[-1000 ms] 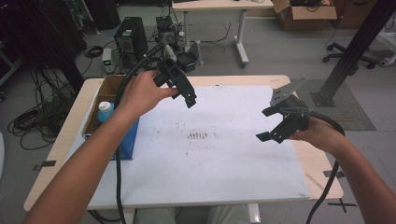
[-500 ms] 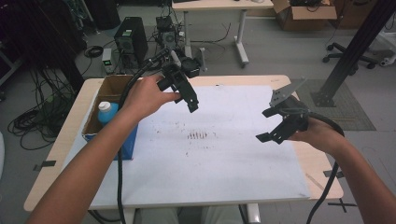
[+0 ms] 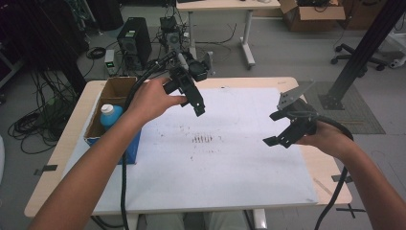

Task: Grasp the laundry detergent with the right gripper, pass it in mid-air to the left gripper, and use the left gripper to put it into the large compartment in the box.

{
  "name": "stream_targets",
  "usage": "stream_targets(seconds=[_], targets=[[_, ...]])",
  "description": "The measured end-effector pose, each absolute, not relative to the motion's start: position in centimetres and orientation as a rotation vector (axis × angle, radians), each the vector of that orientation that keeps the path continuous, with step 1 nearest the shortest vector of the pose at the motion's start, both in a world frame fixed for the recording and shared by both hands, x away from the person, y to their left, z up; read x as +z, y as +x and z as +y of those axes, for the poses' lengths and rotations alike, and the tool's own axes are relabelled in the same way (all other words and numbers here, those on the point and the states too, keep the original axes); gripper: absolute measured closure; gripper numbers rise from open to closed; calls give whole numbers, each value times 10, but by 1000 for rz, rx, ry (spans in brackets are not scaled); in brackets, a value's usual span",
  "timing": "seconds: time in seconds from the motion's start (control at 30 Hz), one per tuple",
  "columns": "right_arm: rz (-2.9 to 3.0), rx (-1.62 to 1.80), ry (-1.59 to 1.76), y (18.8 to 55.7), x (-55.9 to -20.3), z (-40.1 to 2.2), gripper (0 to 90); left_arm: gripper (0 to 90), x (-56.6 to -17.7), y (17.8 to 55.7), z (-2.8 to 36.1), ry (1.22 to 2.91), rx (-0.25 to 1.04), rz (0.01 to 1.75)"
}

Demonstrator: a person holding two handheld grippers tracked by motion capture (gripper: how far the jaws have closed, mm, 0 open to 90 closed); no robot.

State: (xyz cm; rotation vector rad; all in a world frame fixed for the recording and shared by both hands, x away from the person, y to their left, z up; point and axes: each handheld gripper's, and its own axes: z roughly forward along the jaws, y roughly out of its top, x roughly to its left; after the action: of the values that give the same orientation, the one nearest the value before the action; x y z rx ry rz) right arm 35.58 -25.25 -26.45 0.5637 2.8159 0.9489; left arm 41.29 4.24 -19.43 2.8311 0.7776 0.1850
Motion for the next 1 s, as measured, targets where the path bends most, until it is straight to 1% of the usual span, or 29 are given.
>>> stream_targets(seconds=[0.3,1.0], targets=[[2823,937,565,355,-265,-254,67,64,-201,415,30,2860,163,745],[2832,935,559,357,-267,-250,67,67,-200,415,35,2856,166,744]])
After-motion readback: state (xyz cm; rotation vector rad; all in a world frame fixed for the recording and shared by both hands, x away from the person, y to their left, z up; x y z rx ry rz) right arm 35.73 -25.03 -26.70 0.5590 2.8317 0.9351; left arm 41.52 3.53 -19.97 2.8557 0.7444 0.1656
